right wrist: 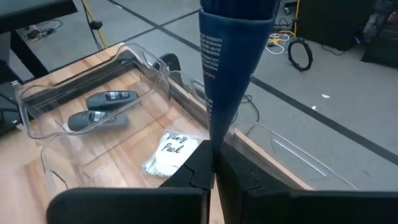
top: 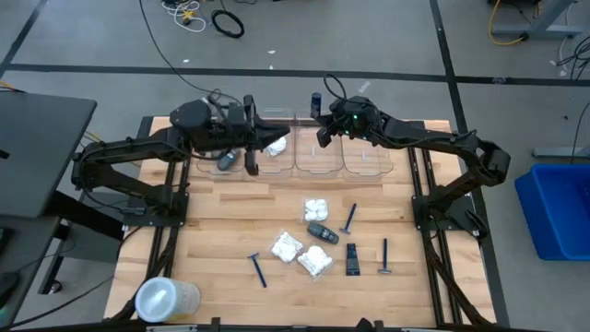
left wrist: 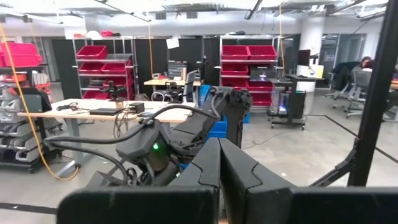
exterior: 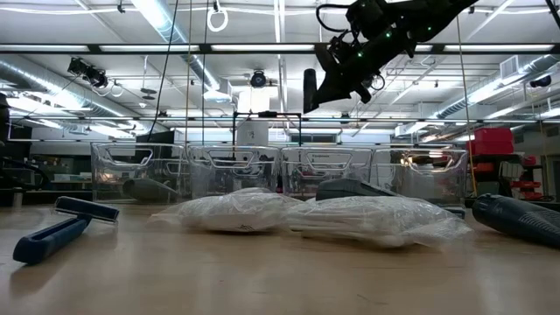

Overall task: Pick & Place Travel size toiletries
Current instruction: Put the left blue shave cream into the middle right transparent bin

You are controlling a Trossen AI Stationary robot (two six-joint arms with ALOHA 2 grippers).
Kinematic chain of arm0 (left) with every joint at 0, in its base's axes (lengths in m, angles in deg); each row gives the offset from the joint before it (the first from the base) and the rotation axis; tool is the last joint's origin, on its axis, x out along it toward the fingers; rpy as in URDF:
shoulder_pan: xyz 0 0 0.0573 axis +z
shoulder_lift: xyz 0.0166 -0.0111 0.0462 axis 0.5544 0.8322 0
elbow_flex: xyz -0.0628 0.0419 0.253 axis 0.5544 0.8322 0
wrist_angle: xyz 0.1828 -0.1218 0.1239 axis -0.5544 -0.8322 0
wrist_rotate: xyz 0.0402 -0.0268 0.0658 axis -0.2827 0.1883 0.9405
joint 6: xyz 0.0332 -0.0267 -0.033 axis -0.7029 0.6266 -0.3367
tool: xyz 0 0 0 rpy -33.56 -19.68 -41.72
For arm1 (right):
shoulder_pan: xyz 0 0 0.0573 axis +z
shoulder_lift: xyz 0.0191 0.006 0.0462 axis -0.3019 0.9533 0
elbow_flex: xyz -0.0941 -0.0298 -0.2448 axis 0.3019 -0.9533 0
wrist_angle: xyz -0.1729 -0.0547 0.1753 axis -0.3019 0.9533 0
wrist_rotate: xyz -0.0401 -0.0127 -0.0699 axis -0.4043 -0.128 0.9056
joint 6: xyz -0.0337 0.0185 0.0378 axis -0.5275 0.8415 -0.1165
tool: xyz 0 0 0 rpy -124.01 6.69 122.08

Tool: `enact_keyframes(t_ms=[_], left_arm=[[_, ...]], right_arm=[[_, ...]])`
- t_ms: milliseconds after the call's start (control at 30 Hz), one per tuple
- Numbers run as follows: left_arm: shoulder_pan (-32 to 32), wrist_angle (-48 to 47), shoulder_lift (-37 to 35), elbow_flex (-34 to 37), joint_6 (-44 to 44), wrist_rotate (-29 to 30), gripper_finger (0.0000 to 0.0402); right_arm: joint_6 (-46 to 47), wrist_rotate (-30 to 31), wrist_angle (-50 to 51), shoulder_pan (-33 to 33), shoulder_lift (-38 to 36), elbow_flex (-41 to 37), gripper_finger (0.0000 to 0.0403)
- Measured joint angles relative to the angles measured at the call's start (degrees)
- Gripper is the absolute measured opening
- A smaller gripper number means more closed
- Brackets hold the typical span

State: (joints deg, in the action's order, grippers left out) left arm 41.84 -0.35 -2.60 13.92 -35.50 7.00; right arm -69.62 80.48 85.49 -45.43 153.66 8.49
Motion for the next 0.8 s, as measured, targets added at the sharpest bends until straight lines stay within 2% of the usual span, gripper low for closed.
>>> enact_keyframes(t_ms=[133,800], left_arm=[[0.5,0.0,0.0,0.0,0.6,-0.9,0.0002],[0.9,-0.2,-2.0,0.0,0.3,-1.6,0.0002]], right_arm=[[0.0,-2.1,-0.1,0.0,0.0,0.0,0.0017],[2.1,-2.1,-4.4,0.0,0.7,0.0,0.0017]])
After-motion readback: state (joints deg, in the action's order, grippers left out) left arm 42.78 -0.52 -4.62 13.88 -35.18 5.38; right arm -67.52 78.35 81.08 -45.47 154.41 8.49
